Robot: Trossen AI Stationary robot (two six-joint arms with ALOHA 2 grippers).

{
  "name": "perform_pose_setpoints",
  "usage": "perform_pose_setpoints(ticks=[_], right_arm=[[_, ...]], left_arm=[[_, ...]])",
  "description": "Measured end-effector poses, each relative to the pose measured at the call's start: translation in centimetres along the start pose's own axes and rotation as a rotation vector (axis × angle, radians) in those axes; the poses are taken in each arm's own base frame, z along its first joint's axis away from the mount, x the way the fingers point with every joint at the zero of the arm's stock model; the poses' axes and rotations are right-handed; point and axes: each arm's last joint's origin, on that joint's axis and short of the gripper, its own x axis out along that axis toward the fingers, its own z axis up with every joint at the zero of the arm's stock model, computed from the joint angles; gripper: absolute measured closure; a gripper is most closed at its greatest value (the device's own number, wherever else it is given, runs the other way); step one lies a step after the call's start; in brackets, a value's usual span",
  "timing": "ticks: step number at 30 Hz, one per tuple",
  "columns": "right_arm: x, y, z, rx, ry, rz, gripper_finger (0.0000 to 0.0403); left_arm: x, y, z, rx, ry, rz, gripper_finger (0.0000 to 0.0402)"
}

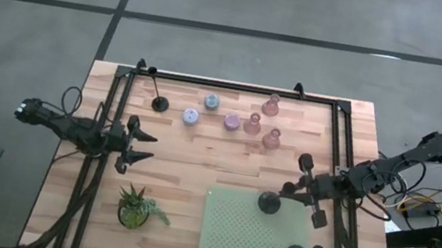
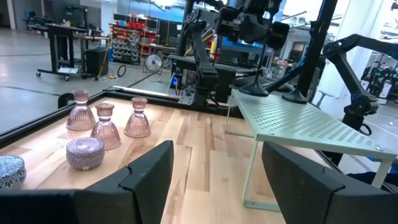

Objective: Pick & Place candle stick holders
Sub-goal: Put the right black candle holder on the shelf aligned with the other black candle holder

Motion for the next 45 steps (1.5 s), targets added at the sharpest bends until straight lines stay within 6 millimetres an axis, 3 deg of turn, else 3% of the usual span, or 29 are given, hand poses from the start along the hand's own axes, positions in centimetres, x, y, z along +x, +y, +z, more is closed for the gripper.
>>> perform_pose_setpoints(ticks=[18,45], right_arm=[[-3.9,2.3,0.3,0.029,0.022,0.309,0.039],[-4.7,3.9,-1.0,0.016,0.07,0.428,0.039]], left_arm=[[0.0,0.0,0.0,0.0,0.001,0.0,0.0152],[0.0,0.0,0.0,0.001,0.001,0.0,0.0152]])
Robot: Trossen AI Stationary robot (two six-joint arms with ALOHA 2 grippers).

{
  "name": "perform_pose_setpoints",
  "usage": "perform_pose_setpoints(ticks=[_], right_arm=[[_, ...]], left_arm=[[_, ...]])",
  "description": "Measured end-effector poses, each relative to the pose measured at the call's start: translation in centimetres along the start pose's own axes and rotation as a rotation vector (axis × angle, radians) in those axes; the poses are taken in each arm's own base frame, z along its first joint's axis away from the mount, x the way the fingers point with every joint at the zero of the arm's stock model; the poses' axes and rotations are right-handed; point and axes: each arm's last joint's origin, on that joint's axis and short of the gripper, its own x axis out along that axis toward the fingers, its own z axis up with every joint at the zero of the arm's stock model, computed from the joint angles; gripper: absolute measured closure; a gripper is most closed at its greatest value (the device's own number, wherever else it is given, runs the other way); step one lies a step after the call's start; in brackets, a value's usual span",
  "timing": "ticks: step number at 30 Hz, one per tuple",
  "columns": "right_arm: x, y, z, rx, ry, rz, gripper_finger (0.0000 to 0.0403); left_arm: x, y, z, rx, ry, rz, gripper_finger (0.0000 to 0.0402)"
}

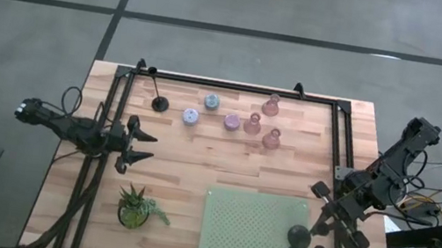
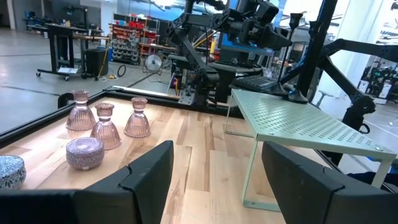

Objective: Pick & Place candle stick holders
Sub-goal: Put the right black candle holder on the shelf aligned with the other black candle holder

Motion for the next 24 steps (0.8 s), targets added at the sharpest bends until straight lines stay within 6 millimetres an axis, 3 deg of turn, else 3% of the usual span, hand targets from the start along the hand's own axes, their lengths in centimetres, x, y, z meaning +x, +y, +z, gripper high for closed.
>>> perform_pose_setpoints(ticks=[24], right_arm=[[-0.01,-0.31,-0.73,-0.012,0.045,-0.082,0.039]], left_arm=[[0.0,0.0,0.0,0.0,0.0,0.0,0.0152]])
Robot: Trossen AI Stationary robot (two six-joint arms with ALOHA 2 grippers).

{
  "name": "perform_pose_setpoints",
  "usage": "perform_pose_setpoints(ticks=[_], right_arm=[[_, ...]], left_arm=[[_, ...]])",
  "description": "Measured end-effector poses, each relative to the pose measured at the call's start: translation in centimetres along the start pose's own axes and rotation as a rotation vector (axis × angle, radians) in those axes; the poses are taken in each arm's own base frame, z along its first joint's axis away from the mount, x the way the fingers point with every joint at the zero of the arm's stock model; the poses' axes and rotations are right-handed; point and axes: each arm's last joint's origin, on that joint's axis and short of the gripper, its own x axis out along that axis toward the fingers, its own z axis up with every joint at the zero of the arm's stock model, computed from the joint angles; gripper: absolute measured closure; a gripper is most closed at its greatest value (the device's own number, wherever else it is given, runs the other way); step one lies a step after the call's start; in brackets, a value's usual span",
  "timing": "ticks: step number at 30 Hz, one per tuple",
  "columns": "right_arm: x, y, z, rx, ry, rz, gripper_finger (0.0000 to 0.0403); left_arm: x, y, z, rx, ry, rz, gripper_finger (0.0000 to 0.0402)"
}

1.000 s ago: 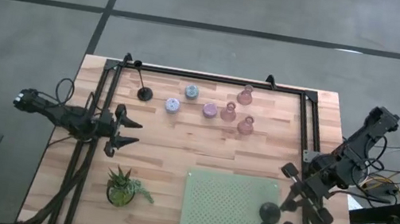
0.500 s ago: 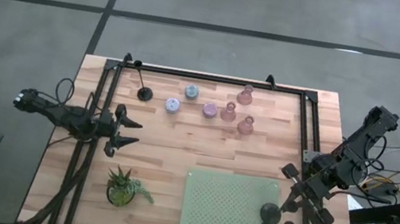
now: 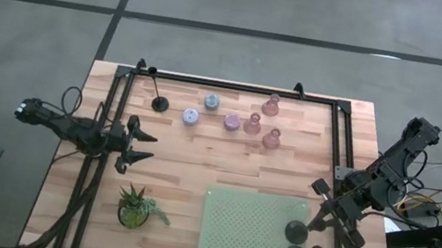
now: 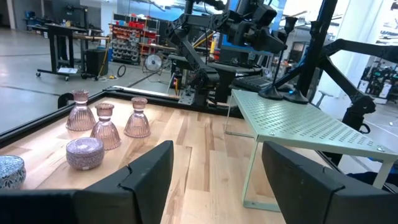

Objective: Pick & Place candle stick holders
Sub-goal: Put the right black candle holder on the shelf aligned with the other black candle holder, then put the left black candle holder on the shelf aligned with the other black candle holder

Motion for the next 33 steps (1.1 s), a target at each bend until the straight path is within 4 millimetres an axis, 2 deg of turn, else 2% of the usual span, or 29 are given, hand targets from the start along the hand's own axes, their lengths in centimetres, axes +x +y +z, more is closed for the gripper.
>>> perform_pose_setpoints(ticks=[21,33], right_arm=[[-0.54,-0.09,0.09,0.019,-0.014,0.008,0.0387],[-0.62,-0.13,-0.1,0.04,0.015,0.003,0.0311]], left_arm=[[0.0,0.0,0.0,0.0,0.0,0.0,0.0152],[0.0,0.0,0.0,0.0,0.0,0.0,0.0152]])
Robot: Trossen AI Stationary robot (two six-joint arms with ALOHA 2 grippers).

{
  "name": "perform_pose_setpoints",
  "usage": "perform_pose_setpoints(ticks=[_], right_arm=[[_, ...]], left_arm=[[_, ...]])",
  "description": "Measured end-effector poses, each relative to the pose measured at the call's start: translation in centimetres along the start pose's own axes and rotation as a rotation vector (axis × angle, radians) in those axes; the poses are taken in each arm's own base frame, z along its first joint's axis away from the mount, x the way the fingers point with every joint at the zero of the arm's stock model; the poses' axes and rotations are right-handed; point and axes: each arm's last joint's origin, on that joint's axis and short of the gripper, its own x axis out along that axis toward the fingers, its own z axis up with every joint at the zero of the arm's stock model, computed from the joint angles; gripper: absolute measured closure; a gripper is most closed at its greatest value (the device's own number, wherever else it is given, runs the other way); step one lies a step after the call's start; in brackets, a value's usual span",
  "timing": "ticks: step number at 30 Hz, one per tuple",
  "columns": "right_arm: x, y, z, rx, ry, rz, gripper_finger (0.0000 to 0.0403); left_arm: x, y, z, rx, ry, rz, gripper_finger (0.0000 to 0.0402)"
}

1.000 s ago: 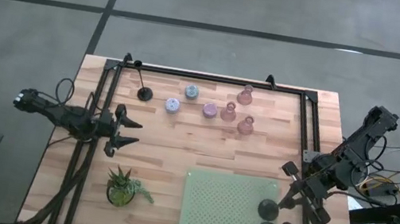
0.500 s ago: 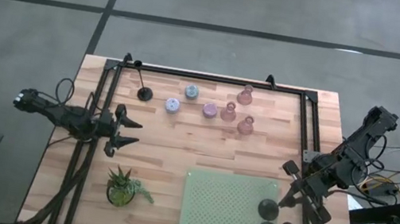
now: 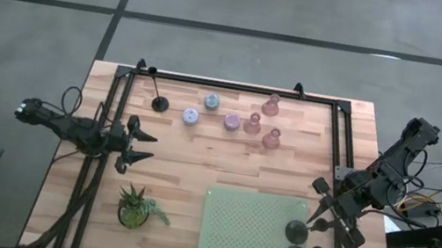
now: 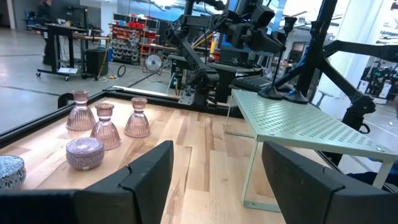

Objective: Pick & Place candle stick holders
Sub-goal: Put the left black candle holder on the shelf aligned with the other black candle holder

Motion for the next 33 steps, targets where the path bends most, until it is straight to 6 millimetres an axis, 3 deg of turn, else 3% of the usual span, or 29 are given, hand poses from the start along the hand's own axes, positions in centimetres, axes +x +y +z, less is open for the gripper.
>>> perform_pose_setpoints(ticks=[11,16,25,33], right_arm=[[-1.7,-0.4,-0.4,0.058,0.048,-0.015,0.0277],[-2.7,-1.0,-0.9,0.135,0.061,-0.125,0.0279],[-4.2,-2.3,-2.0,0.156,0.079,-0.443,0.0322],[-4.7,-2.6,-2.1,0.138,0.059,-0.532,0.0382]], left_arm=[[0.0,0.0,0.0,0.0,0.0,0.0,0.0152],[0.0,0.0,0.0,0.0,0.0,0.0,0.0152],[0.0,0.0,0.0,0.0,0.0,0.0,0.0152],[0.0,0.2,0.8,-0.04,-0.113,0.095,0.0153]])
